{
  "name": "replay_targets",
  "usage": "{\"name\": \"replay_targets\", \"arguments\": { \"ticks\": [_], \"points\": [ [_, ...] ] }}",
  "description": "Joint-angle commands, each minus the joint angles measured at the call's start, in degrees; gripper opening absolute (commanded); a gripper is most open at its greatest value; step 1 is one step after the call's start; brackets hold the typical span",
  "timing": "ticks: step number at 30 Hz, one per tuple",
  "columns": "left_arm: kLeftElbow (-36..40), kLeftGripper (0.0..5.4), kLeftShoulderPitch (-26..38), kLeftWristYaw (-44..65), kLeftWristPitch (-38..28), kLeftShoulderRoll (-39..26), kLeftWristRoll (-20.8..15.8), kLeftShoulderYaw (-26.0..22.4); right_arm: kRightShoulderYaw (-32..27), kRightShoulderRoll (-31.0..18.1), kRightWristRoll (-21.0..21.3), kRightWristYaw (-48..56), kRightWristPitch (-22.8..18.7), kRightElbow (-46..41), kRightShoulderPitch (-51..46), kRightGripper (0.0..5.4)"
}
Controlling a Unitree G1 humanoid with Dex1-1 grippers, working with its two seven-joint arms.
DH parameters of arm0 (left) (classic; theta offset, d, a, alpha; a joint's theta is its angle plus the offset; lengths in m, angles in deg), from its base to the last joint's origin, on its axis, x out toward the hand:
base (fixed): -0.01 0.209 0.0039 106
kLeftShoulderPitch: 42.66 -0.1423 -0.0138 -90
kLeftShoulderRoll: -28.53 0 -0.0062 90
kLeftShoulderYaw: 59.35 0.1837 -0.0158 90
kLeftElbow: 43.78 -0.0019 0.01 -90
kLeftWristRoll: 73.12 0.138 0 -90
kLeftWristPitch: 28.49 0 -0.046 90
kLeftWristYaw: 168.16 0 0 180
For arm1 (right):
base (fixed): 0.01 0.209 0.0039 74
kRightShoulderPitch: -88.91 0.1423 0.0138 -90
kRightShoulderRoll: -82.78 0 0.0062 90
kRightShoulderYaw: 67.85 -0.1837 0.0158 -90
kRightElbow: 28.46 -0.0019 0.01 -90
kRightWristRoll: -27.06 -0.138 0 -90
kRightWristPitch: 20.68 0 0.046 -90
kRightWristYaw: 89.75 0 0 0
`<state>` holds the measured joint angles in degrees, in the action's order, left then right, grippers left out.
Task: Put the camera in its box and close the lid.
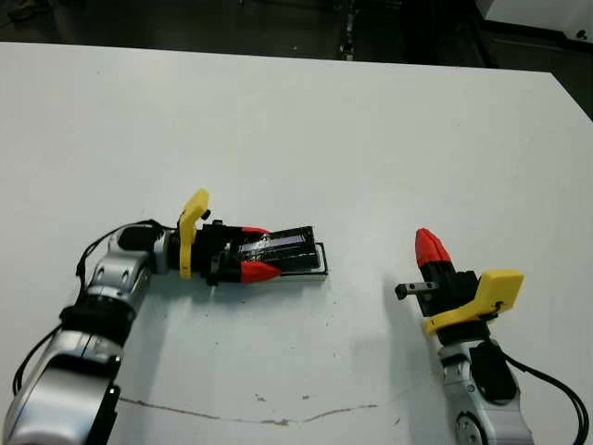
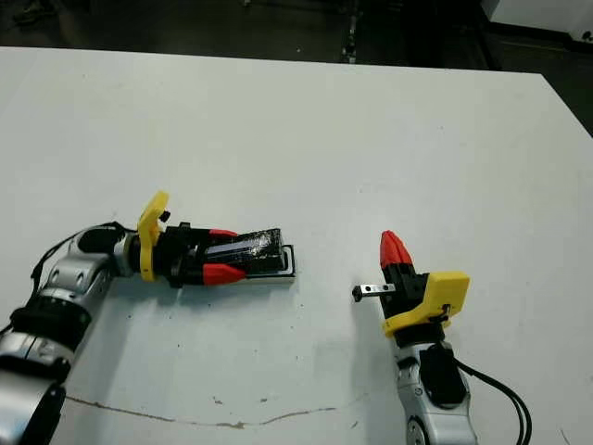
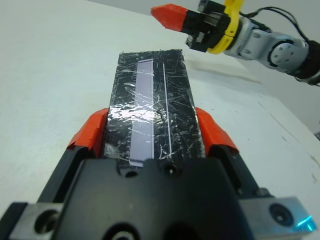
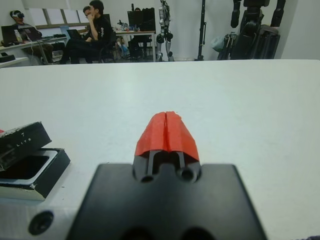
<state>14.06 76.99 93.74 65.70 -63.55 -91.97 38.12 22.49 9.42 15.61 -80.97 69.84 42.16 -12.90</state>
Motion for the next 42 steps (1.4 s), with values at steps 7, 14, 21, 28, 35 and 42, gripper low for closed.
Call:
{"name": "replay_targets", "arguments": {
  "ticks": [7, 14, 21, 28, 35, 42],
  "points": [
    [2.1, 3.15, -3.1, -0.5, 1.3, -1.1, 0.4, 0.6, -0.2, -0.4, -0.4, 0.0, -0.5, 0.4, -0.6, 0.00],
    [4.5, 3.15, -3.9, -1.2, 0.5, -2.6, 1.2, 1.0, -0.2, -0.4, -0.3, -0.1, -0.6, 0.4, -0.6, 0.00],
    [4.4, 3.15, -4.0, -2.4, -3.9, -3.2, 3.7, 2.7, -0.1, -0.5, -0.3, 0.1, -0.6, 0.4, -0.6, 0.00],
    [5.2, 3.15, -4.8, -5.1, -3.8, -2.1, 4.3, 4.4, -0.2, -0.4, -0.4, 0.1, -0.2, 0.7, -0.5, 0.00],
    [4.0, 3.15, -4.6, -6.2, -4.2, 0.4, 4.3, 6.2, -0.1, -0.5, -0.1, -0.1, -0.6, 0.2, -0.5, 0.00],
    [3.1, 3.15, -4.0, -8.1, -5.6, 2.0, 5.6, 7.6, -0.2, -0.6, -0.4, 0.0, -1.0, 0.1, -0.4, 0.00]
  ]
}}
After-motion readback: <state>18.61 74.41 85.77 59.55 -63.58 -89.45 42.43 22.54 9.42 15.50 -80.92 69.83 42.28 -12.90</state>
